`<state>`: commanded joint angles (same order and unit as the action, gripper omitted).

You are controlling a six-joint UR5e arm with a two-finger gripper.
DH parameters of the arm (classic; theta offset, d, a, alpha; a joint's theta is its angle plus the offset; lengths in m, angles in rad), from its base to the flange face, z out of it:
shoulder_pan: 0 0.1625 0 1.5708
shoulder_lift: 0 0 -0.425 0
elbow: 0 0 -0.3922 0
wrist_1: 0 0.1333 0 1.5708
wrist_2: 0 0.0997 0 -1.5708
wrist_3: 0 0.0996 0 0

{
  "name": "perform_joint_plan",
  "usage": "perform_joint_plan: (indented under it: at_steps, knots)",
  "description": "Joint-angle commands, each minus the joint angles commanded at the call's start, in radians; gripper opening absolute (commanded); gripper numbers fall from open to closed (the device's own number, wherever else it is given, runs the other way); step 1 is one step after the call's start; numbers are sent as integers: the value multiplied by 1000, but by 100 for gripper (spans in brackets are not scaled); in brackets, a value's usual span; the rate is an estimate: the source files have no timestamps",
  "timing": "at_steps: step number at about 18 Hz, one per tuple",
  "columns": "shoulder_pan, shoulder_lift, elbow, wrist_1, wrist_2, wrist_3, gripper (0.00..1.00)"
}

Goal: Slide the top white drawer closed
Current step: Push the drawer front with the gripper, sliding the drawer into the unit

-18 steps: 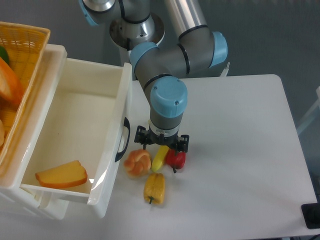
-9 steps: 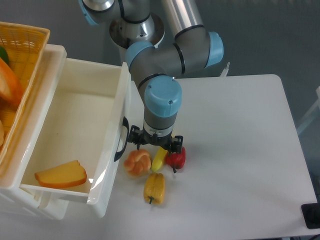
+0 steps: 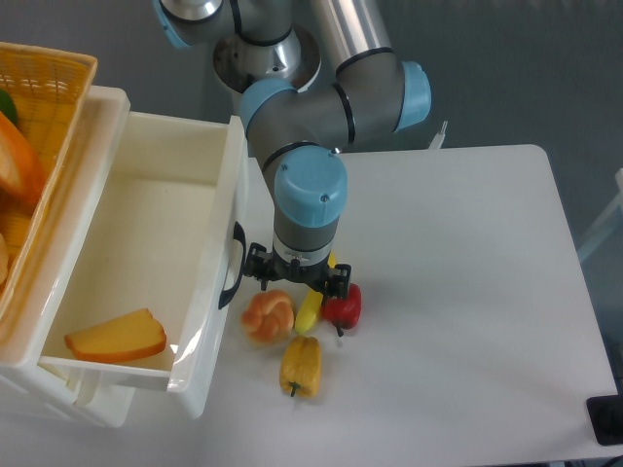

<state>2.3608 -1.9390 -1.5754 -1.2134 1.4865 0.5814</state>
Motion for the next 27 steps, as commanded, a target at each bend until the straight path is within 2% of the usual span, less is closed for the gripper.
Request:
perform_joint_plan:
  at_steps: [12, 27]
  knots:
    - [-18, 17, 0, -15, -48, 0, 100]
    - [-90, 25, -2, -21, -52, -5, 100]
